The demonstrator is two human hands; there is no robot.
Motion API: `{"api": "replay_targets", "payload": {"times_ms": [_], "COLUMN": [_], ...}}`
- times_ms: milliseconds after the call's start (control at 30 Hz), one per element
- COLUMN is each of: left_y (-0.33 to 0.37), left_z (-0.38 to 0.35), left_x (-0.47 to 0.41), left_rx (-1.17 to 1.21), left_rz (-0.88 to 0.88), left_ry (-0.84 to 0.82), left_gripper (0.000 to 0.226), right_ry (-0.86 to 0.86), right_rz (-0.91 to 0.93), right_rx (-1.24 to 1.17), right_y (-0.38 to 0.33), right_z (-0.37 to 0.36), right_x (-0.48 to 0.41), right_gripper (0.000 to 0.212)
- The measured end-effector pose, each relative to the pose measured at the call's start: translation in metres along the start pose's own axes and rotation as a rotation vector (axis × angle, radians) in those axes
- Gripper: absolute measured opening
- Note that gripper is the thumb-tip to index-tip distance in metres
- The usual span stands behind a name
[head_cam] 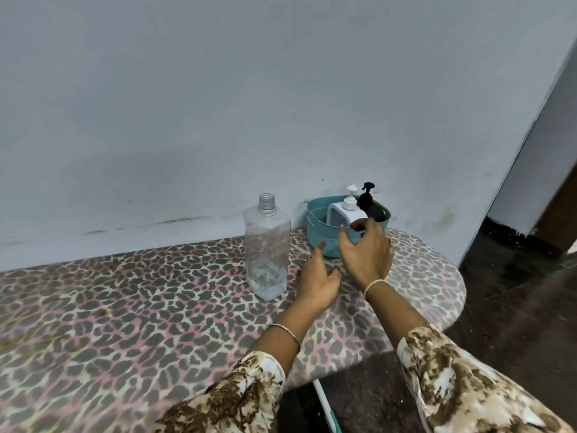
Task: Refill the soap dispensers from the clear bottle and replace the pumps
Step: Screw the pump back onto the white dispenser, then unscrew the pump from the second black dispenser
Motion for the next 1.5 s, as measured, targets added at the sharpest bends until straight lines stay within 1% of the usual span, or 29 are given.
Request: {"api": "replay_targets", "payload": {"times_ms": [100, 233, 367, 467, 567, 667, 767, 833, 900, 967, 1100, 1233, 1300, 1400, 1467, 1500], "left_y": [-0.010, -0.031, -0.050, -0.065, -0.086, -0.112, -0.137, -0.150, -0.165, -0.181, -0.198, -0.210, -0.217, -0.234, -0.243, -0.244], "left_z": [0.013, 0.048, 0.096, 0.141, 0.193, 0.257, 0.333, 0.381, 0.426, 0.464, 0.519, 0.551, 0.562, 0.574, 0.578, 0.579], "left_x": [0.034, 0.069, 0.098, 0.114, 0.128, 0.141, 0.160, 0.175, 0.189, 0.197, 0.202, 0.192, 0.188, 0.182, 0.177, 0.176], "left_rx": [0.033, 0.089, 0.099, 0.076, 0.076, 0.046, -0.019, -0.066, -0.117, -0.165, -0.310, -0.408, -0.378, -0.215, -0.143, -0.129], "left_rz": [-0.018, 0.002, 0.009, 0.025, 0.074, 0.133, 0.191, 0.221, 0.266, 0.335, 0.445, 0.527, 0.513, 0.484, 0.483, 0.474], "left_ry": [-0.012, 0.066, 0.185, 0.275, 0.378, 0.527, 0.737, 0.892, 1.027, 1.118, 1.242, 1.294, 1.336, 1.370, 1.352, 1.352], "left_gripper": [0.059, 0.051, 0.043, 0.042, 0.042, 0.039, 0.046, 0.049, 0.048, 0.053, 0.070, 0.084, 0.089, 0.093, 0.087, 0.078], "right_ry": [-0.071, -0.170, -0.267, -0.341, -0.458, -0.582, -0.701, -0.750, -0.782, -0.800, -0.824, -0.832, -0.831, -0.839, -0.831, -0.824], "right_rz": [0.020, 0.077, 0.162, 0.219, 0.270, 0.340, 0.412, 0.439, 0.464, 0.496, 0.560, 0.635, 0.665, 0.696, 0.703, 0.698], "right_rx": [-0.029, -0.050, -0.060, -0.086, -0.071, -0.035, -0.017, -0.029, -0.043, -0.024, -0.012, 0.003, 0.012, 0.031, 0.036, 0.038], "right_y": [-0.008, -0.026, -0.059, -0.089, -0.117, -0.147, -0.176, -0.192, -0.206, -0.219, -0.242, -0.265, -0.272, -0.276, -0.277, -0.277], "right_z": [0.000, -0.012, -0.033, -0.056, -0.087, -0.118, -0.151, -0.168, -0.186, -0.203, -0.233, -0.259, -0.270, -0.281, -0.285, -0.285], "right_x": [0.035, 0.085, 0.132, 0.160, 0.181, 0.202, 0.224, 0.233, 0.241, 0.246, 0.251, 0.257, 0.259, 0.264, 0.264, 0.263], "right_gripper": [0.018, 0.013, 0.012, 0.010, 0.011, 0.011, 0.021, 0.028, 0.032, 0.035, 0.039, 0.039, 0.038, 0.032, 0.028, 0.027]}}
Point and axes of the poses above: each hand's wrist, its own x-axis away from the middle knuckle, its own z-axis out of the back of the hand, y = z × x, the point moved 9 cm from there along -x, towards the middle knuckle
